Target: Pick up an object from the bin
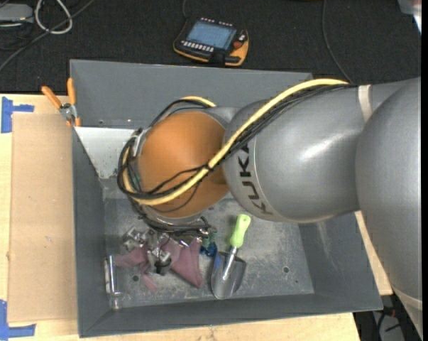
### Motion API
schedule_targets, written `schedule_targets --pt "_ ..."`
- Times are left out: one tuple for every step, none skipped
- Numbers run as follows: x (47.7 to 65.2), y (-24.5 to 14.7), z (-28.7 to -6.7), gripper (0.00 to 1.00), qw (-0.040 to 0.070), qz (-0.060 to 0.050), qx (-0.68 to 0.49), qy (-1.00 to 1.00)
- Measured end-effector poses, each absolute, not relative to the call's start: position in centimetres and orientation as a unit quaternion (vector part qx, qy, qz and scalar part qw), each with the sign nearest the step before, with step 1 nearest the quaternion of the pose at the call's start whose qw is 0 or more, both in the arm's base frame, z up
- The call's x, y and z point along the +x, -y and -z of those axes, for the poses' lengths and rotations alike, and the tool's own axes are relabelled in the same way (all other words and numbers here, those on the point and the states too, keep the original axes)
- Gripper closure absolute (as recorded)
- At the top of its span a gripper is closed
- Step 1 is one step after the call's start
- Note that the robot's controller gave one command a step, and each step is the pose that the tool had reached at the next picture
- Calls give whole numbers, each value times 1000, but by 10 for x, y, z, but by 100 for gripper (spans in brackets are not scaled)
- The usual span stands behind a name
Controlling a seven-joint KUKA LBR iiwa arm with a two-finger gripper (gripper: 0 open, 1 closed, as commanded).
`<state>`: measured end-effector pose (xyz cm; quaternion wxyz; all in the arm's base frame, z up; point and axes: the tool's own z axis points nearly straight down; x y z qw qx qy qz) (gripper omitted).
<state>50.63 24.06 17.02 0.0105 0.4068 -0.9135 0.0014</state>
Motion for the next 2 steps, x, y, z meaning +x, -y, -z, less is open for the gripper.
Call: schedule_targets --pt "532 -231 -182 100 8 3 442 897" --pt "520 -241 -282 100 7 1 417 909"
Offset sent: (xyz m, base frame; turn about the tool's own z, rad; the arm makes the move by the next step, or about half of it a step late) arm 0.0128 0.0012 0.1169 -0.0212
